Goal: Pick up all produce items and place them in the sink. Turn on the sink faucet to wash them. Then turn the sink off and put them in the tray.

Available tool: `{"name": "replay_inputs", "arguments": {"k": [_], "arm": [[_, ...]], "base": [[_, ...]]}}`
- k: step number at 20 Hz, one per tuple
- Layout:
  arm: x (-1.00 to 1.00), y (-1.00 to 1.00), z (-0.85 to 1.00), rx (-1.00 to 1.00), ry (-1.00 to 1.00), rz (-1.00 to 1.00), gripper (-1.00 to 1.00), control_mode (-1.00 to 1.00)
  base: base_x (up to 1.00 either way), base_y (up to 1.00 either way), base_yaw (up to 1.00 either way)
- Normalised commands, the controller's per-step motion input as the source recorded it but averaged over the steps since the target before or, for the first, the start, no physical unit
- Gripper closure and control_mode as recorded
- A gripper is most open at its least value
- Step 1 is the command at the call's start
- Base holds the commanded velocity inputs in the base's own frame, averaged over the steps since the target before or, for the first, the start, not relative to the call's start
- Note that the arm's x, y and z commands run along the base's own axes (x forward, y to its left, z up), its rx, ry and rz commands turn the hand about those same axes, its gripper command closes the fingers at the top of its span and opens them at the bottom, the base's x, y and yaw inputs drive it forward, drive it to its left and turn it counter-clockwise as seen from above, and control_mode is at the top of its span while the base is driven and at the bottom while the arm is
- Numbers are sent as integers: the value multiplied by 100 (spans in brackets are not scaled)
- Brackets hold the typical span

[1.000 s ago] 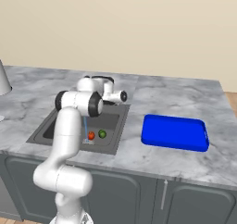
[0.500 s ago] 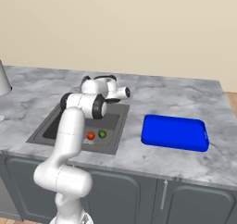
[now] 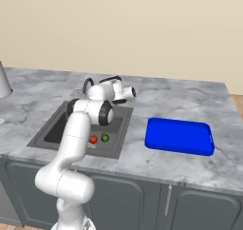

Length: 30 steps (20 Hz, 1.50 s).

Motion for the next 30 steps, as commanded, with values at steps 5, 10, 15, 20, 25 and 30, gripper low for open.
{"name": "replay_inputs", "arguments": {"k": [5,10,15,20,25,30], "arm": [[3,-2,0,0,-1,2,-100,-100],[0,-16,25,0,-14,1,-100,-100],[-16,-16,35,0,-20,0,-100,-100],[-37,-20,31,-1,-27,0,-100,-100],[-57,-24,36,-3,-32,-3,-100,-100],[-79,-19,43,-3,-31,-10,-100,-100]], "base": [[0,0,0],[0,0,0],[0,0,0],[0,0,0],[0,0,0],[0,0,0]]}}
